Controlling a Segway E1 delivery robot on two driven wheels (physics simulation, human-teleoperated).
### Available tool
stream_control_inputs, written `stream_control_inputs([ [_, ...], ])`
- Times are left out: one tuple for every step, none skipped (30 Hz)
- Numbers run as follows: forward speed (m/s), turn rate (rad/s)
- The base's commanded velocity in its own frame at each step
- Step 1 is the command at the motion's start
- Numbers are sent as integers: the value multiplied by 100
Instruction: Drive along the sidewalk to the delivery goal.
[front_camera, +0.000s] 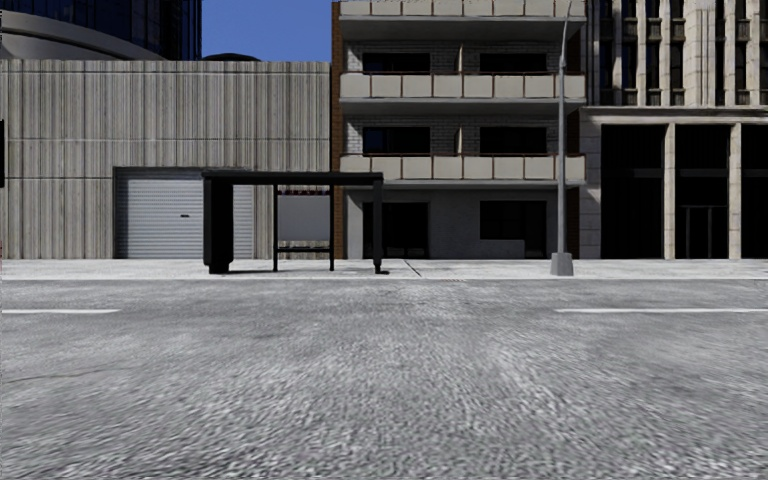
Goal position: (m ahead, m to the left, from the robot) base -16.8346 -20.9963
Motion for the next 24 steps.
stream_control_inputs([
  [70,-70],
  [70,-70],
  [70,-70],
  [70,-74],
  [70,-74],
  [70,-76],
  [70,-76],
  [64,-71],
  [64,-71],
  [0,-49],
  [0,0],
  [0,0],
  [0,0],
  [0,0],
  [0,0],
  [0,0],
  [0,0],
  [0,0],
  [0,0],
  [0,0],
  [0,0],
  [0,0],
  [0,0],
  [0,0],
])
